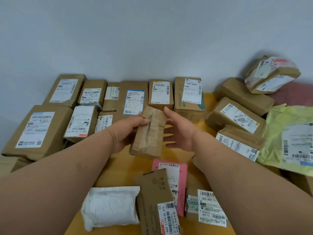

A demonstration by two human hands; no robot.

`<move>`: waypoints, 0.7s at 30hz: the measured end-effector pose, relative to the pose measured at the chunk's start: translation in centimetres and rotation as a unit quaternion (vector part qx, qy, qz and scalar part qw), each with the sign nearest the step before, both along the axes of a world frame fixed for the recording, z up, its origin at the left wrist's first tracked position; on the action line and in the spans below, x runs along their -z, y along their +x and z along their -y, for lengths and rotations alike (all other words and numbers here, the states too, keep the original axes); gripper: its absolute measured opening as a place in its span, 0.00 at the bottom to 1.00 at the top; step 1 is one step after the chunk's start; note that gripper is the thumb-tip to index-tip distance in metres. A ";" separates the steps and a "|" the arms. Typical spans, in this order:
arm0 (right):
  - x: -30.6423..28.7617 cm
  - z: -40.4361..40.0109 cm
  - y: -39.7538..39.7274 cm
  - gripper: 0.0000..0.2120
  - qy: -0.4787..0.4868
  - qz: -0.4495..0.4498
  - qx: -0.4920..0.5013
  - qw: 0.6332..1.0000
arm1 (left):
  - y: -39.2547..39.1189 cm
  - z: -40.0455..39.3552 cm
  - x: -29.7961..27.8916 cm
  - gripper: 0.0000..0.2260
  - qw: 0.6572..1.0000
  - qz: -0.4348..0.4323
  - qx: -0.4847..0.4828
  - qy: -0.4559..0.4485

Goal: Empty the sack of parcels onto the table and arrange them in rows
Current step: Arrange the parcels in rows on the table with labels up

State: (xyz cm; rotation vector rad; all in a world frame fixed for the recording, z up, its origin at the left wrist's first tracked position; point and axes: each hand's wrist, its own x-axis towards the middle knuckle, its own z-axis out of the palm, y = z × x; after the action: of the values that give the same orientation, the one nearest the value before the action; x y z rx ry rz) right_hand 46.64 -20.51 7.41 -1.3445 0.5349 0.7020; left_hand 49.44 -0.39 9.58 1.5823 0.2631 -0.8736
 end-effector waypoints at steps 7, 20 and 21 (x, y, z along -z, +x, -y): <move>-0.6 2.0 -0.1 0.32 0.035 0.026 0.032 0.999 | -0.5 0.6 0.7 0.15 0.993 -0.093 -0.037 -0.063; -1.3 2.9 -1.0 0.36 0.023 -0.057 0.030 0.998 | 0.5 4.7 -0.6 0.14 0.995 -0.048 -0.045 0.069; -1.8 3.0 -1.2 0.37 0.049 -0.062 0.022 0.997 | 0.7 4.9 -0.9 0.17 0.994 -0.055 -0.043 0.084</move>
State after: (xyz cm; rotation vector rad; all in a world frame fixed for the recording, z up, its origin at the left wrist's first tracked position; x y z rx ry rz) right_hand 45.40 -23.50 9.18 -1.2001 0.6201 0.7681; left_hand 50.11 -5.32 10.46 1.6664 0.4904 -0.8905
